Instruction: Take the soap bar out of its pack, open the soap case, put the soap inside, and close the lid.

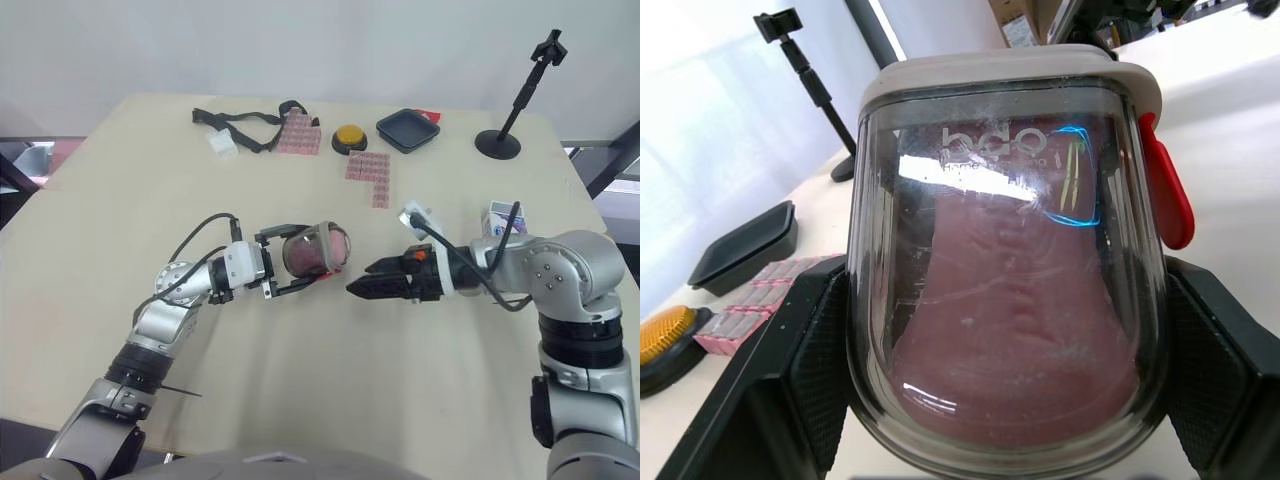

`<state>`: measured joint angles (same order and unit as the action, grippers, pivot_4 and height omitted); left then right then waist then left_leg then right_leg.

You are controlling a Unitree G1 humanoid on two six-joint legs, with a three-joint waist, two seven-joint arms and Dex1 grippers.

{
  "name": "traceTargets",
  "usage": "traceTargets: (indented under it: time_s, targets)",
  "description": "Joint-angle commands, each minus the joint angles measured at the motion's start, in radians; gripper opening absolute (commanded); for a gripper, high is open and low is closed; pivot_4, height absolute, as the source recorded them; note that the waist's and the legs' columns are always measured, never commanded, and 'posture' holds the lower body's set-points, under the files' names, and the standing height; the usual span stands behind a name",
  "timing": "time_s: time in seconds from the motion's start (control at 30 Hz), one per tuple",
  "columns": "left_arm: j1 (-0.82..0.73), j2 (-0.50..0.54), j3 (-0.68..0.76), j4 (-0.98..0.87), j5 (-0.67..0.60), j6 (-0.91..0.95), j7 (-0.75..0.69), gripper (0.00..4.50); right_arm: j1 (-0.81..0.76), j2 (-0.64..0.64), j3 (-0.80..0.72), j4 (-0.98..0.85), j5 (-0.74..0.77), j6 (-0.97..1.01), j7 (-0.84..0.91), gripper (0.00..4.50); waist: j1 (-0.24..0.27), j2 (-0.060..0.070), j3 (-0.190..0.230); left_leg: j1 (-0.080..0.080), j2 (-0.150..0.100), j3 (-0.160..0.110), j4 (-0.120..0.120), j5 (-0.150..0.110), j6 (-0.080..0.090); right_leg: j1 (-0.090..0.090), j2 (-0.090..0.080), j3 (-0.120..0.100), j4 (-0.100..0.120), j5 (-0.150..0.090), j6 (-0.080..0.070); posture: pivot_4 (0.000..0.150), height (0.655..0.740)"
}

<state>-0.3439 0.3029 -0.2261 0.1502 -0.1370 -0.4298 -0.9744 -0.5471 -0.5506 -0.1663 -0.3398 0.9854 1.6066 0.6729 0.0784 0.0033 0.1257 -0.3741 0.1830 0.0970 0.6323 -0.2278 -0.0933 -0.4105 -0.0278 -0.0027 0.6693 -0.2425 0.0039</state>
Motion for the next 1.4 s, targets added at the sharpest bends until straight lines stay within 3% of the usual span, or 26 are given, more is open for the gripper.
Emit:
traceTargets:
  time_s: [0.03,0.77,1.23,1.27,1.4]
  targets:
    - [-0.001,0.01,-0.009,-0.04,-0.011,-0.016,-0.004,3.48,-0.031,0.034,-0.026,-0.013,0.063,0.008,-0.088,4.46,0.002,0.0,0.0,0.0,0.0,0.0,0.0,0.0,0.0,0.0,0.0,0.0,0.0,0.0,0.0,0.15,0.7287]
    - [-0.031,0.035,-0.044,-0.033,-0.008,-0.011,-0.046,3.48,0.005,0.141,0.0,0.111,0.472,-0.004,-0.527,4.46,0.001,0.0,0.0,0.0,-0.002,0.0,-0.002,0.0,-0.002,0.0,0.0,0.0,-0.001,0.0,0.0,0.15,0.7287]
    - [-0.034,0.035,-0.044,-0.032,0.007,-0.013,-0.028,3.48,0.044,0.022,0.143,0.145,0.779,-0.204,-0.769,4.46,0.002,0.0,0.0,0.0,-0.003,0.0,-0.004,0.0,-0.003,0.001,0.001,-0.001,-0.003,0.0,0.001,0.15,0.7287]
    - [-0.034,0.035,-0.044,-0.032,0.007,-0.012,-0.028,3.48,0.046,0.012,0.155,0.145,0.795,-0.22,-0.78,3.82,0.002,0.0,0.0,0.0,-0.003,0.0,-0.004,0.0,-0.003,0.001,0.001,-0.001,-0.003,0.0,0.001,0.15,0.7287]
    - [-0.035,0.034,-0.044,-0.03,0.007,-0.01,-0.028,3.48,0.048,-0.023,0.194,0.147,0.842,-0.277,-0.81,2.66,0.003,0.0,0.0,0.0,-0.003,0.0,-0.004,0.0,-0.003,0.001,0.001,-0.001,-0.004,0.0,0.001,0.15,0.7287]
